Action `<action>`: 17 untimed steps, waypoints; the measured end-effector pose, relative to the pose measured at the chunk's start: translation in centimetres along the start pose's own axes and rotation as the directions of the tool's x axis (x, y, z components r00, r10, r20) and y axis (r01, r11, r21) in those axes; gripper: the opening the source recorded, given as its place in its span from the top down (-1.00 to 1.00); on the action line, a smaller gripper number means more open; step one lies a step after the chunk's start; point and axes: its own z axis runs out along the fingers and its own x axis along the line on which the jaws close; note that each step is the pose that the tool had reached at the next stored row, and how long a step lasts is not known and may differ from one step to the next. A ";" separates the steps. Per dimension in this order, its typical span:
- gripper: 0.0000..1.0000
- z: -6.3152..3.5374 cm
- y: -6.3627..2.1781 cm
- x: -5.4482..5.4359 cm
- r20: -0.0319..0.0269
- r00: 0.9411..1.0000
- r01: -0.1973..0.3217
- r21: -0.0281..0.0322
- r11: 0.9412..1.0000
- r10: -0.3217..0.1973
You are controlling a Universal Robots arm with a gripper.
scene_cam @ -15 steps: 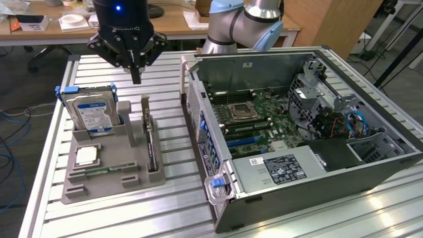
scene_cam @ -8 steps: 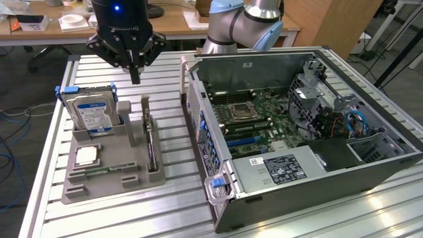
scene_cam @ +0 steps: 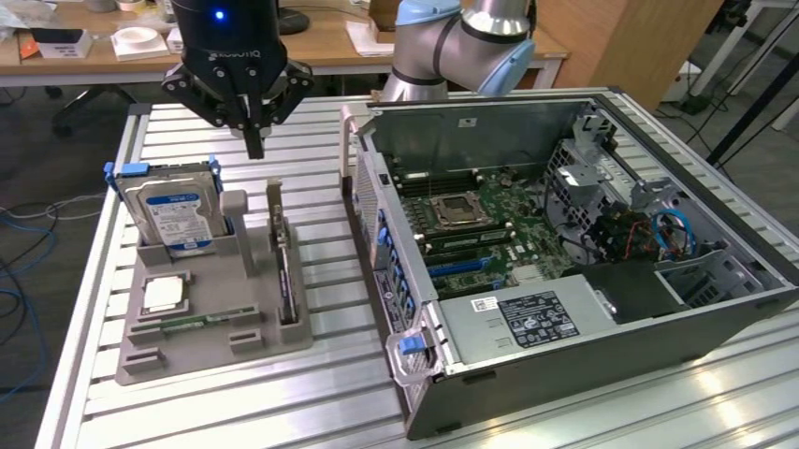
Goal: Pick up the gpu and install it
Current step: 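Pick up the gpu and move the gpu toward the slot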
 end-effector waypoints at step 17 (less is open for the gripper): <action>0.79 0.58 0.00 0.0 0.000 1.000 0.000 0.000 1.000 0.000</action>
